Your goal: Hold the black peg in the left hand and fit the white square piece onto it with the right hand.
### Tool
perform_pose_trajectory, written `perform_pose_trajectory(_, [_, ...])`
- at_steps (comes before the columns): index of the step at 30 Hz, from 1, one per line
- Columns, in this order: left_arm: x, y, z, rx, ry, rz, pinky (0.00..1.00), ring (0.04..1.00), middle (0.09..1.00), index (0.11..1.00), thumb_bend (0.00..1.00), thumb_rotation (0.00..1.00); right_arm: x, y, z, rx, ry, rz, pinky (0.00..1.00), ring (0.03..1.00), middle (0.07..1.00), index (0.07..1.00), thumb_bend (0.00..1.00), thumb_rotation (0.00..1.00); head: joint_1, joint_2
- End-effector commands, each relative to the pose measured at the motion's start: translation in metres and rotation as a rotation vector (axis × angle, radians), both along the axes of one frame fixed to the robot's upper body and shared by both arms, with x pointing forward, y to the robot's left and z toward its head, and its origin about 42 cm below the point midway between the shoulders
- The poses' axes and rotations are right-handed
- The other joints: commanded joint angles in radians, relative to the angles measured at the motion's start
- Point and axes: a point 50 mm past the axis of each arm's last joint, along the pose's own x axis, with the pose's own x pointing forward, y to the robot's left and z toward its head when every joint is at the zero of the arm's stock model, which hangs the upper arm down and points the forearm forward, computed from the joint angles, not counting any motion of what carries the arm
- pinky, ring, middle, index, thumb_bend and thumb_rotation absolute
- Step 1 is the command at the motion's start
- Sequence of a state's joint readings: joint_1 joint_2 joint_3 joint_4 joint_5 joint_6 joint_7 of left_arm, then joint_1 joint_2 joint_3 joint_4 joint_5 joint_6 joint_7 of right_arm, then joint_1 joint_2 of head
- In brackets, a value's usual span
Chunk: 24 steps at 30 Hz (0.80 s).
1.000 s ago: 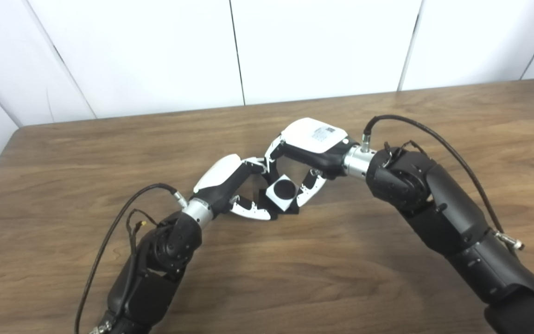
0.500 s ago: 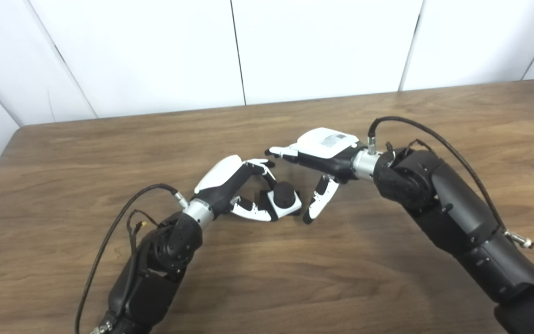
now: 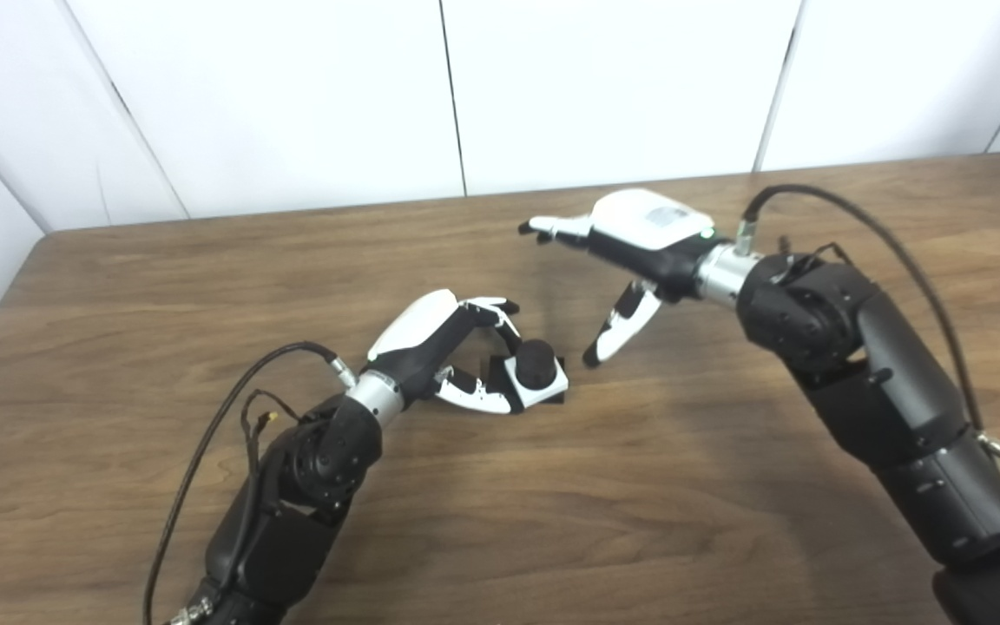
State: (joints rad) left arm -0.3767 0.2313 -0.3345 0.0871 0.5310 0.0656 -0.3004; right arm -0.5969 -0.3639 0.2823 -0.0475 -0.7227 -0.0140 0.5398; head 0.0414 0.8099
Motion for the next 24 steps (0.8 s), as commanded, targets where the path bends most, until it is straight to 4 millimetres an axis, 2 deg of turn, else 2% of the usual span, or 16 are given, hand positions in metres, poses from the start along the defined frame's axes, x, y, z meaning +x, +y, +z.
perform_pose_trajectory(1, [0.007, 0.001, 0.020, -0.010, -0.064, -0.011, 0.93, 0.925, 0.881, 0.489, 0.52, 0.08, -0.001, -0.008, 0.022, 0.098, -0.086, -0.029, 0.67, 0.800, 0.823, 0.769, 0.77, 0.16, -0.001, 0.000])
perform_pose_trajectory(8, [0.007, 0.001, 0.019, -0.014, -0.066, -0.011, 0.92, 0.921, 0.876, 0.489, 0.52, 0.08, -0.006, -0.031, 0.013, 0.290, -0.146, -0.135, 0.56, 0.720, 0.769, 0.699, 0.72, 0.09, -0.009, -0.002])
perform_pose_trajectory(12, [0.006, 0.002, 0.019, -0.012, -0.063, -0.010, 0.93, 0.922, 0.878, 0.489, 0.52, 0.08, -0.010, -0.039, 0.005, 0.434, -0.173, -0.197, 0.55, 0.710, 0.757, 0.694, 0.70, 0.07, -0.016, -0.005])
perform_pose_trajectory(14, [0.007, 0.002, 0.018, -0.010, -0.066, -0.012, 0.92, 0.919, 0.877, 0.489, 0.52, 0.08, -0.013, -0.041, 0.001, 0.492, -0.195, -0.229, 0.54, 0.685, 0.726, 0.676, 0.73, 0.04, -0.019, -0.005])
perform_pose_trajectory(17, [0.006, 0.001, 0.018, -0.008, -0.066, -0.014, 0.92, 0.915, 0.878, 0.489, 0.52, 0.08, -0.022, -0.045, -0.006, 0.588, -0.207, -0.286, 0.57, 0.686, 0.708, 0.682, 0.70, 0.05, -0.021, -0.005])
perform_pose_trajectory(24, [0.007, 0.001, 0.017, -0.013, -0.063, -0.016, 0.92, 0.915, 0.878, 0.489, 0.52, 0.08, -0.039, -0.043, -0.024, 0.822, -0.168, -0.388, 0.54, 0.675, 0.730, 0.699, 0.72, 0.11, -0.028, -0.005])
